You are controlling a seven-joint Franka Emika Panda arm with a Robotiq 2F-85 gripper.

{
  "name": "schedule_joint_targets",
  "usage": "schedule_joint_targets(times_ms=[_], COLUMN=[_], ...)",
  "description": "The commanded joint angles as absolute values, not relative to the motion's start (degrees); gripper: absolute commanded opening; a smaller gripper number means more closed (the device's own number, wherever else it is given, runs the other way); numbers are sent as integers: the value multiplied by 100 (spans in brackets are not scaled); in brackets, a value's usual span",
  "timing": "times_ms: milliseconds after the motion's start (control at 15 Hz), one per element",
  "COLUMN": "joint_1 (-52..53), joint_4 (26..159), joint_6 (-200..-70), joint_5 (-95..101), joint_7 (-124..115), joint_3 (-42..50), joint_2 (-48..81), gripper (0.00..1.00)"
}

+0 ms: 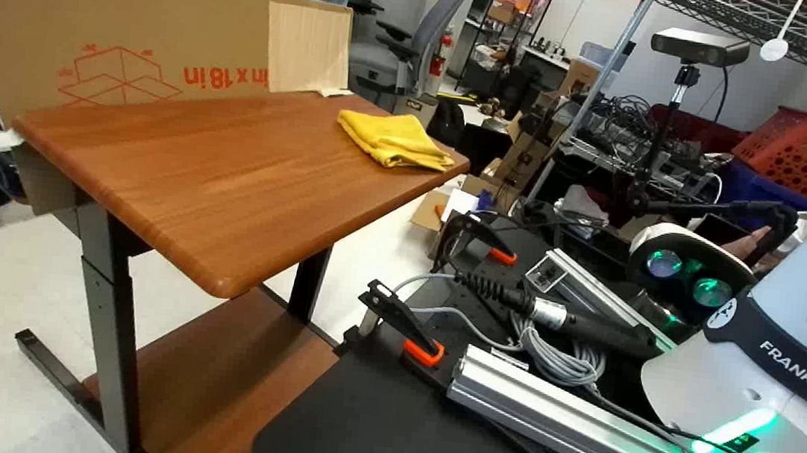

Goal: Use the yellow towel to wipe the table

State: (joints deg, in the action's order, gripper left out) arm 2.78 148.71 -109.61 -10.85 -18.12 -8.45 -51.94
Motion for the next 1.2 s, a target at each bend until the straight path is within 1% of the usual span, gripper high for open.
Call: schedule_joint_targets(times_ms=[0,267,533,800,1133], joint_1=[232,230,-167,-706,-1150], joint_4=[14860,14737,14110,13954,13402], joint_6=[-10947,-10902,-11090,-12063,-13250], joint_5=[-1114,-1207,-1487,-1523,-1754], joint_7=[-1781,-1799,-2047,-2037,-2173], joint_3=[-874,-799,-335,281,957], joint_2=[-5195,-5074,-4302,-3325,-1661], gripper=[100,100,100,100,100])
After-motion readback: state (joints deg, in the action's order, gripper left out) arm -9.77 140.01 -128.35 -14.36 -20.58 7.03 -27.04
